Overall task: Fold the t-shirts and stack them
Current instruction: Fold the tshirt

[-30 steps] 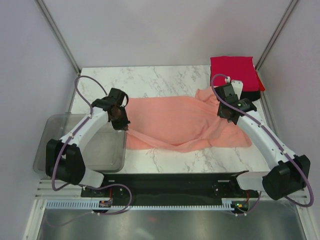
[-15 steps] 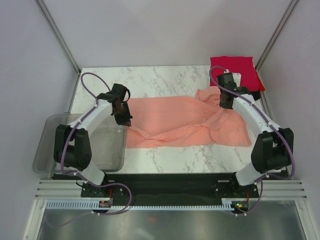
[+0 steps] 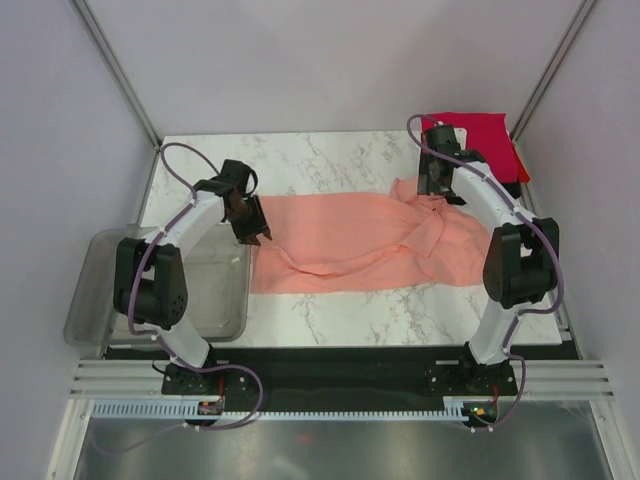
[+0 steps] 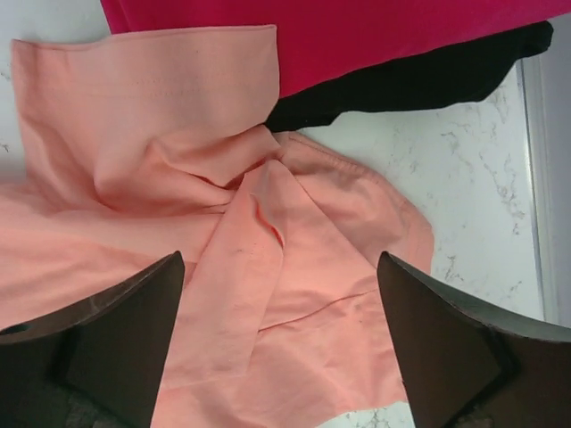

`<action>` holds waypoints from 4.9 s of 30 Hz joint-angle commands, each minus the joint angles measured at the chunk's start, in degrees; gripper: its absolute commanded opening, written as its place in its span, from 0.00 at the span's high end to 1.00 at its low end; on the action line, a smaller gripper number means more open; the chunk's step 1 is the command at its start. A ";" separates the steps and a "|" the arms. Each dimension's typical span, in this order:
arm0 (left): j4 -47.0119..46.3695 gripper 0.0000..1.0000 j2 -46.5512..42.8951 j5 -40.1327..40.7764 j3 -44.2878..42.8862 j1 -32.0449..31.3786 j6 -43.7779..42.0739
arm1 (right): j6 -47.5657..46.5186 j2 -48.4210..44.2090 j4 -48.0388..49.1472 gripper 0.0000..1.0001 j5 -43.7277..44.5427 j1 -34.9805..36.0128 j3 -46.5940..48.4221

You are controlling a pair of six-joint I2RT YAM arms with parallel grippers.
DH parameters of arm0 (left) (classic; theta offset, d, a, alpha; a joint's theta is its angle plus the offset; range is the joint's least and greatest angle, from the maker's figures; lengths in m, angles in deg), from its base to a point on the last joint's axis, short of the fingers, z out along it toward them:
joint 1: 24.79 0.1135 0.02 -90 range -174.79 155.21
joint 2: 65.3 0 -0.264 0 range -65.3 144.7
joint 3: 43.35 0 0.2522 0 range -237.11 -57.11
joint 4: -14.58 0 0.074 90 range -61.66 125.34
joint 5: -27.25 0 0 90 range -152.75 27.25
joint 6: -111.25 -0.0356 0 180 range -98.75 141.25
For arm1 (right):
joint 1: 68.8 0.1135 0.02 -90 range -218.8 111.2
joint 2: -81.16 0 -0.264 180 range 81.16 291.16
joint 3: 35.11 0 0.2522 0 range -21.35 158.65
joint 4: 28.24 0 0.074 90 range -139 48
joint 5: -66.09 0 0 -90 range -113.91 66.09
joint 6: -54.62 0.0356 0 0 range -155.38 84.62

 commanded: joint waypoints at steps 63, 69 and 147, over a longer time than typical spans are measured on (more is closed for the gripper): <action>22.05 0.05 -11.74 41.03 1.45 -37.61 17.34 | 14.18 -37.35 20.36 1.00 -38.96 -37.64 -57.83; 12.92 0.12 -8.93 35.23 8.11 -35.76 11.37 | 13.74 -37.09 20.36 1.00 -39.66 -37.64 -57.74; 1.57 0.98 3.39 19.95 -6.91 3.43 -17.19 | 12.68 -34.98 25.81 1.00 -50.91 -39.13 -60.47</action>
